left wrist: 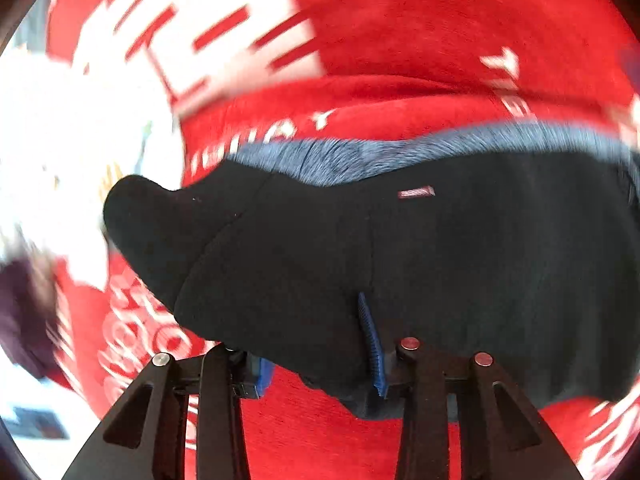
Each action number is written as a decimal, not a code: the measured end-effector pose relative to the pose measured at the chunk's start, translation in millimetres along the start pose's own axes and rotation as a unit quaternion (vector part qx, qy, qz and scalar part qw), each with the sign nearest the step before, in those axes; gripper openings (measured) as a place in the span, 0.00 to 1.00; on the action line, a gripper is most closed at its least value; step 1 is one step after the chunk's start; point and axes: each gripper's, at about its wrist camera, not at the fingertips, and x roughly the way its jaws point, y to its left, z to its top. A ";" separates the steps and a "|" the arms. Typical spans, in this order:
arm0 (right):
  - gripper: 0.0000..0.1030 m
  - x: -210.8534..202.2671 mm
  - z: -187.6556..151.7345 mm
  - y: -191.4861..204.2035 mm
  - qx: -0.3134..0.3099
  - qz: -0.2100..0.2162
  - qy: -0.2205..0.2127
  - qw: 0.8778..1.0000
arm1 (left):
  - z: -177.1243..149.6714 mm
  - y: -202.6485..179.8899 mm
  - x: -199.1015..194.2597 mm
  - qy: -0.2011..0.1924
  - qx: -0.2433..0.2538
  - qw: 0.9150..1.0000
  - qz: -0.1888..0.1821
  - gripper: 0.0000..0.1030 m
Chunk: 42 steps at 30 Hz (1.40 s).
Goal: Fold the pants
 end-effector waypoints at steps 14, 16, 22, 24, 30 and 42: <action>0.98 129.9 60.6 152.7 -0.194 0.026 0.212 0.958 | -6.4 -27.4 -4.7 -0.029 0.070 0.996 0.055 0.38; 0.85 141.6 59.9 157.3 -0.200 0.025 0.226 0.953 | -5.3 -28.4 -4.3 -0.029 0.068 0.996 0.057 0.38; 0.19 144.0 54.3 154.7 -0.196 0.013 0.231 0.953 | -2.1 -31.6 -16.6 -0.031 0.081 0.994 0.061 0.37; 0.19 122.8 54.3 143.5 -0.180 0.037 0.205 0.961 | 1.6 -31.7 -28.6 -0.043 0.083 0.994 0.053 0.37; 0.19 53.2 55.1 87.8 -0.101 0.134 0.145 0.975 | 18.7 -48.7 -88.0 -0.099 0.094 0.990 0.034 0.37; 0.19 -109.0 -26.6 -78.3 0.069 0.235 -0.038 0.969 | 62.7 -155.7 -198.9 -0.188 0.152 0.969 -0.043 0.37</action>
